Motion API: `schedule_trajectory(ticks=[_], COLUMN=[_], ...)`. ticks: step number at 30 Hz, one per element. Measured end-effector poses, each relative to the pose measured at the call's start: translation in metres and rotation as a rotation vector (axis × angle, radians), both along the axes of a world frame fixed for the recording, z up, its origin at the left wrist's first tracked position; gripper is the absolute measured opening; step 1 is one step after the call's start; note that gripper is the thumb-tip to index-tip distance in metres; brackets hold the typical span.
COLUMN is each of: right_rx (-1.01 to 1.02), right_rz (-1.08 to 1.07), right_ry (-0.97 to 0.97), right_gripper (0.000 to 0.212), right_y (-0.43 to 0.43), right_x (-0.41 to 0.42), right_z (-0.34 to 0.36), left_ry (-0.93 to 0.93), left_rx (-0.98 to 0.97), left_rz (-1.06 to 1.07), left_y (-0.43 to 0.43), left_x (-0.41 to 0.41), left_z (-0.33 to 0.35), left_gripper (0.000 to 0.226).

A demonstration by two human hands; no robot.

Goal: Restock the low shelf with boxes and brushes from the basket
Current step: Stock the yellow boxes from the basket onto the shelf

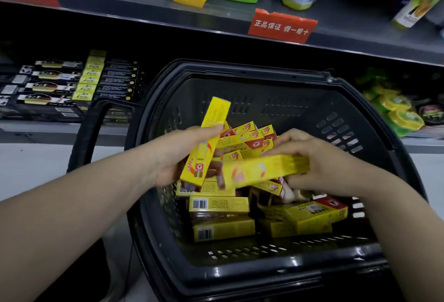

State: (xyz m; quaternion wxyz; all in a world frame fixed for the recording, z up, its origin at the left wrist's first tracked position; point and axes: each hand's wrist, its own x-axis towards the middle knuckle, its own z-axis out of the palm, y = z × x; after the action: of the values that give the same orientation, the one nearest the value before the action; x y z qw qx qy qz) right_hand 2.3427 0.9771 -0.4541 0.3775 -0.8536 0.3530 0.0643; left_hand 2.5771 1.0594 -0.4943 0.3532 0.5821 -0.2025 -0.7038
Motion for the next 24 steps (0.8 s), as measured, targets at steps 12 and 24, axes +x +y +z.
schedule_trajectory(ticks=[12,24], right_rx=[0.055,-0.341], right_rz=[-0.385,0.165], right_ry=[-0.440,0.528], right_gripper=[0.054,0.070], right_y=[-0.008,-0.027], right_x=[0.029,0.079], right_z=[-0.041,-0.168], left_ry=[-0.134,-0.179], left_rx=[-0.025,-0.104], left_rz=[-0.239,0.076], left_y=[0.009,0.004], left_x=[-0.008,0.031], left_z=[0.002,0.018], left_gripper=[0.075,0.078])
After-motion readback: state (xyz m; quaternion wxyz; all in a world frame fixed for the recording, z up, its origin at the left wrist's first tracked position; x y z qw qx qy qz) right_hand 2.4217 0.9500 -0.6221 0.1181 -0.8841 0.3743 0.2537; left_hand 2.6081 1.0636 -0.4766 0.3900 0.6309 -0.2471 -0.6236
